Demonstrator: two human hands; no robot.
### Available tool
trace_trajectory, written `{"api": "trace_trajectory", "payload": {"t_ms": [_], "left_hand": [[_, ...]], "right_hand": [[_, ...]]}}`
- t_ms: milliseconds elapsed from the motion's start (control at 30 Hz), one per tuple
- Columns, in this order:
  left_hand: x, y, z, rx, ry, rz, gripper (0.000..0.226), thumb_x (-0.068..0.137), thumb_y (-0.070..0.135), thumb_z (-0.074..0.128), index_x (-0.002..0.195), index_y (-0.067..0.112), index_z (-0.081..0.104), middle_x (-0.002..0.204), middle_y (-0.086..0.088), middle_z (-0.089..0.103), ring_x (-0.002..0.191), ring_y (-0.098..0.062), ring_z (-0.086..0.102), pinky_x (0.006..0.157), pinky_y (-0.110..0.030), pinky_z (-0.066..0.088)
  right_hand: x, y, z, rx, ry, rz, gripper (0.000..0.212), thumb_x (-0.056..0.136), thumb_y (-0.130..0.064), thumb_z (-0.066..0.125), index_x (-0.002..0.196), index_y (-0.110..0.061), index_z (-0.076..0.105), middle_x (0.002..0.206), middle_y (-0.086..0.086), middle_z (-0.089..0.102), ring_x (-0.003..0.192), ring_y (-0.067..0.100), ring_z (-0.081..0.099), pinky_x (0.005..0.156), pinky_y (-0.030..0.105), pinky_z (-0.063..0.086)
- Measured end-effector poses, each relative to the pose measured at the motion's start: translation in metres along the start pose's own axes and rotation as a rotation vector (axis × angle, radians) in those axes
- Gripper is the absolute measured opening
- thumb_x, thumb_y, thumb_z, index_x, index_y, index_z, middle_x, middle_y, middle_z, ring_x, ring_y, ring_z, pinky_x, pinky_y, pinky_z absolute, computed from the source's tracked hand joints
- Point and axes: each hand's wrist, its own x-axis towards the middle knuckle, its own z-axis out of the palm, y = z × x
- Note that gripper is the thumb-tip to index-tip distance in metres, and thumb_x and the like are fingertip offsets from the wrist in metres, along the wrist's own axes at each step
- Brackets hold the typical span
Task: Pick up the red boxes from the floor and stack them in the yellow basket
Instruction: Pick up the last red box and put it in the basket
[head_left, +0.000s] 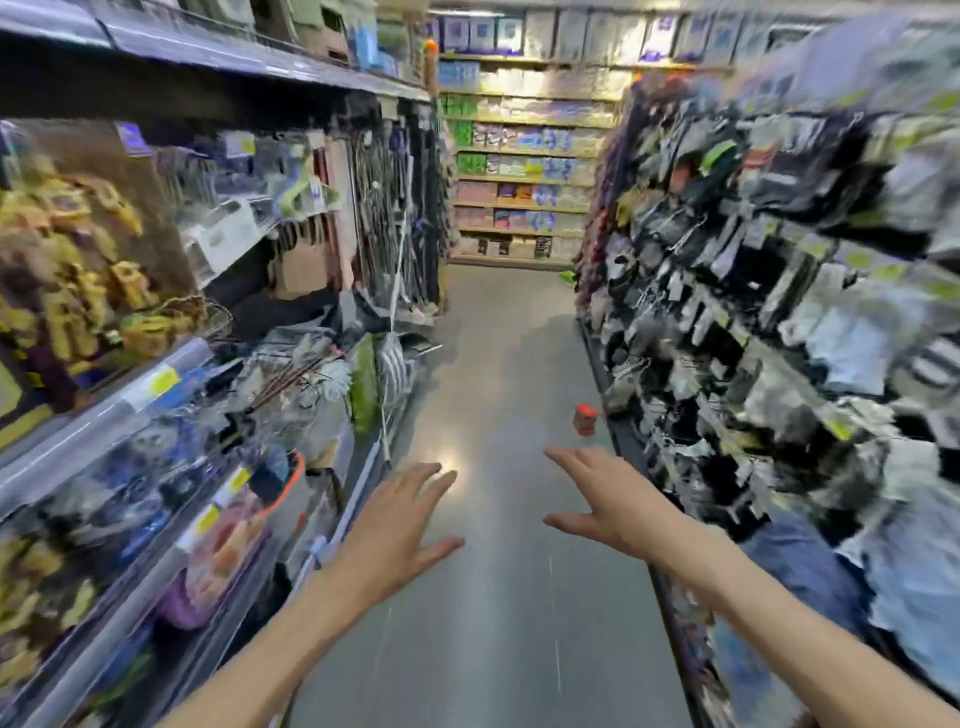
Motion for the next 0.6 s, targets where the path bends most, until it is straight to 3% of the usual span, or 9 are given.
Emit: {"api": "trace_trajectory", "payload": {"t_ms": [200,300,467,600], "left_hand": [[0.123,-0.039,0.012,-0.034,0.039,0.037,0.076,0.088,0.066,0.055,0.149,0.023,0.037,0.149,-0.004,0.043,0.139,-0.024,0.037,0.113,-0.036,0.029],[0.183,-0.075,0.026,-0.035,0.049,0.047,0.077,0.089,0.067,0.053,0.150,0.024,0.035,0.151,-0.002,0.040,0.141,-0.023,0.034,0.114,-0.035,0.028],[0.300,-0.157,0.053,-0.016,0.063,0.075,0.077,0.087,0.069,0.050,0.150,0.027,0.034,0.150,0.001,0.040,0.137,-0.022,0.038,0.110,-0.037,0.033],[0.409,-0.216,0.065,-0.075,0.075,0.104,0.076,0.089,0.070,0.050,0.151,0.030,0.031,0.150,0.006,0.037,0.138,-0.017,0.035,0.112,-0.032,0.031]], "right_hand": [[0.087,0.095,-0.014,-0.038,0.018,0.049,0.086,0.080,-0.067,0.058,0.147,-0.018,0.036,0.143,0.002,0.048,0.129,0.022,0.044,0.109,0.033,0.035],[0.139,0.136,-0.004,-0.060,0.020,0.050,0.088,0.079,-0.077,0.047,0.145,-0.020,0.035,0.138,-0.002,0.050,0.124,0.021,0.048,0.109,0.034,0.035],[0.242,0.203,0.013,-0.061,0.061,0.110,0.089,0.079,-0.073,0.052,0.149,-0.022,0.032,0.144,-0.003,0.046,0.130,0.016,0.043,0.111,0.039,0.033],[0.329,0.253,0.014,-0.036,0.068,0.154,0.087,0.080,-0.072,0.055,0.148,-0.021,0.034,0.139,-0.007,0.049,0.125,0.013,0.046,0.109,0.028,0.032]]}}
